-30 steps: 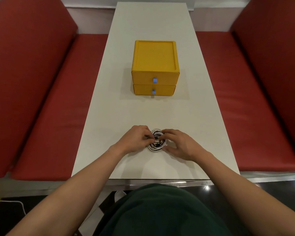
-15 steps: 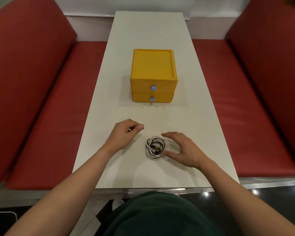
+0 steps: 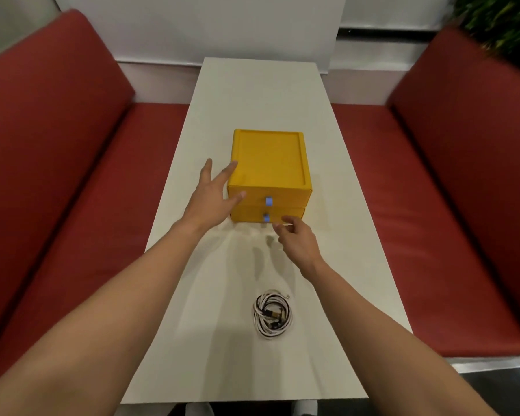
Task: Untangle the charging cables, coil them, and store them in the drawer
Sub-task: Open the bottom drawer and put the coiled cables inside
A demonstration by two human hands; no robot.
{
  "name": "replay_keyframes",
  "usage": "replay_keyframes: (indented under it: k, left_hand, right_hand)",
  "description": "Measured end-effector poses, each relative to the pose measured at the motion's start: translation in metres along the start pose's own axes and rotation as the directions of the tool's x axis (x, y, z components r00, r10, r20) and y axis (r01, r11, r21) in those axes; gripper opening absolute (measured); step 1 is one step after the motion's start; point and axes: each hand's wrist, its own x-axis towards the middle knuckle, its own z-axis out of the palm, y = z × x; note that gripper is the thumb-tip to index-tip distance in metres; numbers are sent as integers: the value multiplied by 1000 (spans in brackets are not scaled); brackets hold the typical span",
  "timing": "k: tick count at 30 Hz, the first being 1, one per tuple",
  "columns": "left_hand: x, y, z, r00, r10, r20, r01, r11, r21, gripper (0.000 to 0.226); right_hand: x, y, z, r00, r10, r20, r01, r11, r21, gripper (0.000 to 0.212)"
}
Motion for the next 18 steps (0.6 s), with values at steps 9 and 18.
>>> replay_keyframes:
  k: [9,18]
  left_hand:
    - [14,0,15,997,61,-48,-65,995,-74,45]
    - [20,2,15,998,57,-29,-60,995,-82,45]
  right_hand:
    - [50,-7,15,993,65,96,-58,996,-73,26]
    - [64,-14,17,981,140,137,-135,990,-47,33]
